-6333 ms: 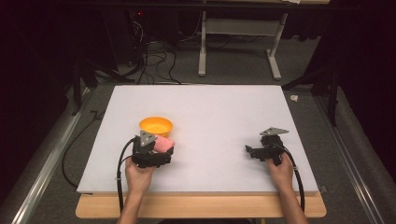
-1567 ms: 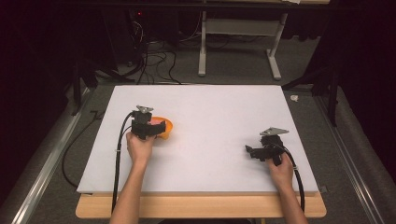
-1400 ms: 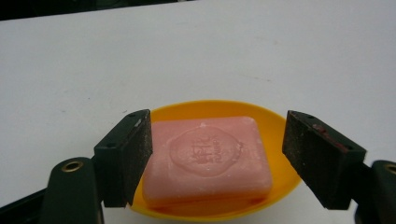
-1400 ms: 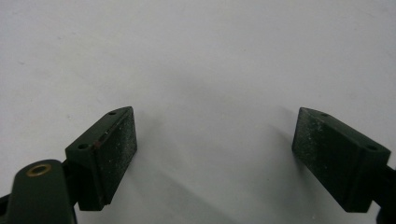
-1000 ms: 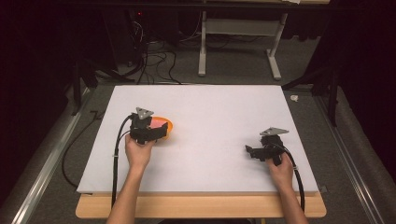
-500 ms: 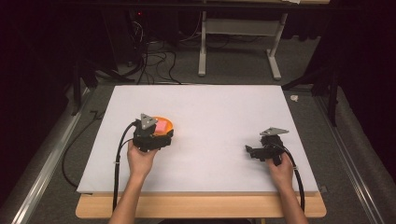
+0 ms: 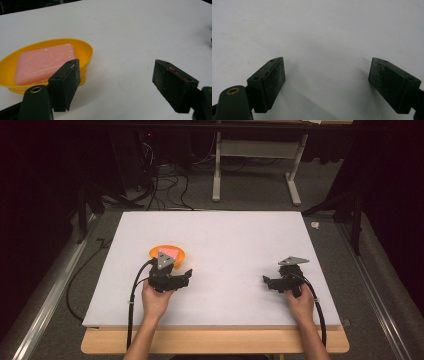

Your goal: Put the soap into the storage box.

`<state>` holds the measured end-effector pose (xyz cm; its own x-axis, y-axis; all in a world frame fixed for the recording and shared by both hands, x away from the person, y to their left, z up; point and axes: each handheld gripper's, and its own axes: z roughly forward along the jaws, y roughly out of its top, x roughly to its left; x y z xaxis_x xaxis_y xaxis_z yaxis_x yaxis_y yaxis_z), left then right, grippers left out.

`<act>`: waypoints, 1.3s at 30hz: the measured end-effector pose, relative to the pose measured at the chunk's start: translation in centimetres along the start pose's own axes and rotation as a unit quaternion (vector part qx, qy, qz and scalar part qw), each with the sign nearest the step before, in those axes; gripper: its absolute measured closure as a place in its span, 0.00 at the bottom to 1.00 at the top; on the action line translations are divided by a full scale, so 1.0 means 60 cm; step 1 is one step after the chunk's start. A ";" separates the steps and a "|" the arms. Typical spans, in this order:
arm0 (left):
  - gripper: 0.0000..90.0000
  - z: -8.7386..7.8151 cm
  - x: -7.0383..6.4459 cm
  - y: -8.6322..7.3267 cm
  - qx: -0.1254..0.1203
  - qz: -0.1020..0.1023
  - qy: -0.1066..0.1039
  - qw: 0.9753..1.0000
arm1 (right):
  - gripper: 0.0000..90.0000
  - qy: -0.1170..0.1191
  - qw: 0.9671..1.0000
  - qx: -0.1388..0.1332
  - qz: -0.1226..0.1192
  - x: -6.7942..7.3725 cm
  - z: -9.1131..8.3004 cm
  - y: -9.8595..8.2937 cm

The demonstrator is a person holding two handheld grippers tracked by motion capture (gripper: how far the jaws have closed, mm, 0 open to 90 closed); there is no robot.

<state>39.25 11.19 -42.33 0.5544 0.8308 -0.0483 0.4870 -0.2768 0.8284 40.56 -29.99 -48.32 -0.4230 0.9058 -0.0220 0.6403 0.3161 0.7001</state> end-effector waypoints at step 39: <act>0.23 0.094 -0.077 -0.067 0.071 0.072 -0.040 0.994 | 0.16 0.000 1.000 -0.001 0.000 0.000 0.000 0.000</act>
